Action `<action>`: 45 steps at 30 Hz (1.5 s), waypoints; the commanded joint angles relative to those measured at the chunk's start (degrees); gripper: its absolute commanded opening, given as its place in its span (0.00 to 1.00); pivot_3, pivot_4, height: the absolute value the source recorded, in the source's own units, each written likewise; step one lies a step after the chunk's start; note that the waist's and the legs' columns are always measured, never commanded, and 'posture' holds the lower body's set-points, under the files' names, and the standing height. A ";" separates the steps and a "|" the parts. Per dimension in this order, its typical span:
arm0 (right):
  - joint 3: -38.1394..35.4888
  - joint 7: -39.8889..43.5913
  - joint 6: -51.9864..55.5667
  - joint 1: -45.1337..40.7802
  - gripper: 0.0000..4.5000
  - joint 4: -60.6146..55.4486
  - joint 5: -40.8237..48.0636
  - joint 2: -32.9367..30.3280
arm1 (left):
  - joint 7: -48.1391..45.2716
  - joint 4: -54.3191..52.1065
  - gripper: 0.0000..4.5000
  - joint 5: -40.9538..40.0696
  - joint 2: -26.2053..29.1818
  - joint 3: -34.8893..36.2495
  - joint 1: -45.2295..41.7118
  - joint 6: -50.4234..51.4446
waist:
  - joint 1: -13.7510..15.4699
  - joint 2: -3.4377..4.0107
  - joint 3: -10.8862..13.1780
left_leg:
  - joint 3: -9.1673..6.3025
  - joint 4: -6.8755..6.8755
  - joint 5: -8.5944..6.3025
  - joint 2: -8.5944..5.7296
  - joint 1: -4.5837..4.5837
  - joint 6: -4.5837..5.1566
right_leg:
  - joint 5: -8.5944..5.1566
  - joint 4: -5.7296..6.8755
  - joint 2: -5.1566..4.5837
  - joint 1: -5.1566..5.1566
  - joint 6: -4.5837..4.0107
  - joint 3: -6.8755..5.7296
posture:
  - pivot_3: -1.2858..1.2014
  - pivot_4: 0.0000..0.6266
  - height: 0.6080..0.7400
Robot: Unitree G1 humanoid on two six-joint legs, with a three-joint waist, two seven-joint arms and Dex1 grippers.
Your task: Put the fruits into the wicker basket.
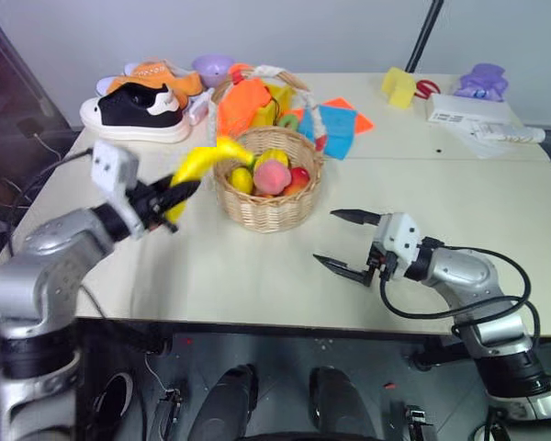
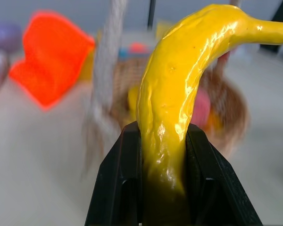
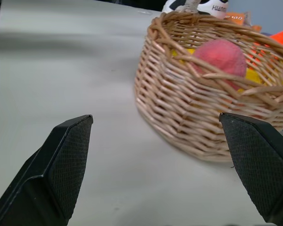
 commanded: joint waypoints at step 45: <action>-4.23 -20.97 5.63 -5.71 1.00 0.42 -1.83 10.61 | -10.17 -11.58 0.95 -0.88 1.85 13.12 32.51 -23.95 | -0.13 0.06 -0.05 | 0.12 -0.09 0.01 0.07 0.04 -0.02 | -0.07 -0.02 0.03 -0.07 -0.26 0.15 | 0.52 0.24 1.00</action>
